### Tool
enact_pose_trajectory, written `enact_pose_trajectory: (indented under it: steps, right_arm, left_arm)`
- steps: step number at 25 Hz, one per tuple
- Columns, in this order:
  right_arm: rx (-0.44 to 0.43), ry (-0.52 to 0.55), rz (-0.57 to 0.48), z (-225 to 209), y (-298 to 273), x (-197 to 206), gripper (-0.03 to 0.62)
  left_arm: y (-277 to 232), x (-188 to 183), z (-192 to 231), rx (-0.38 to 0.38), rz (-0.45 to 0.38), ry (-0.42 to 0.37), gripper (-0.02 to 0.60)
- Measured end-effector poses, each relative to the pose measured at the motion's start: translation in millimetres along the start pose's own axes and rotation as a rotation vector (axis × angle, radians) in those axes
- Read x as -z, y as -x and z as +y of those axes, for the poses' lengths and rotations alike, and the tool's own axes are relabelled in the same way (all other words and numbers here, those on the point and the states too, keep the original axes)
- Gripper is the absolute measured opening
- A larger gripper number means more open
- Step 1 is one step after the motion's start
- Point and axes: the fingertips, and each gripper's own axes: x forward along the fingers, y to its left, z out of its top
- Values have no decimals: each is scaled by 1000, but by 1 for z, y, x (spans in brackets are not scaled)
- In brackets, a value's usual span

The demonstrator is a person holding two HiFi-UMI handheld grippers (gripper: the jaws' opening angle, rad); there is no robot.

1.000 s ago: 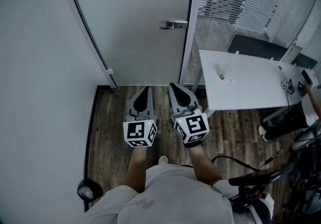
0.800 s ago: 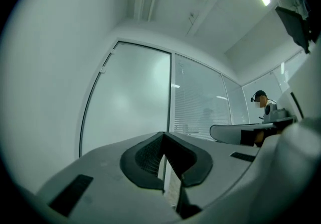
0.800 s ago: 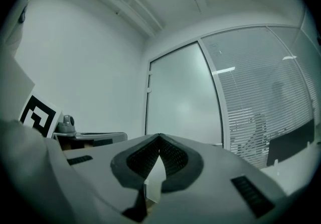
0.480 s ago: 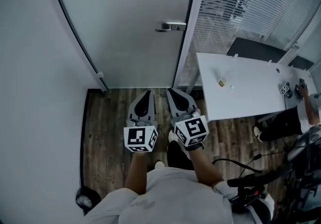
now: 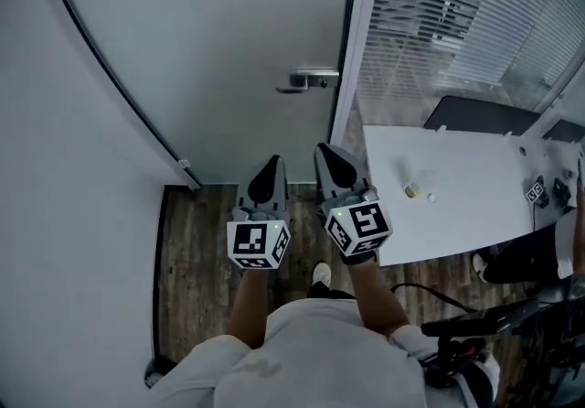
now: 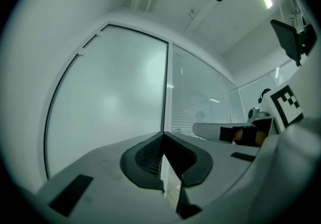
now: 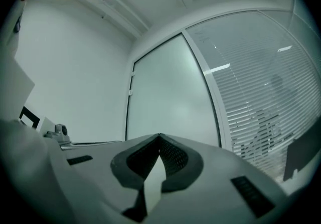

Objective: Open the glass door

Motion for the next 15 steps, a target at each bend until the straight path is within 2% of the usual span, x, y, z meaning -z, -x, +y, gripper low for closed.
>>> enact_pose_trajectory:
  steps: [3,9,15]
  right_arm:
    - [-11,1,0,-26,-24,3,2]
    - [-47,11,13,-70,-61,16,2]
    - [-9,-67,55,-121,-94,47,2]
  left_arm:
    - [-37,2,-2,21,-6,1,2]
    - [-108,22,4,4,1,21,2]
    - [-148,56,10,13,76,42,2]
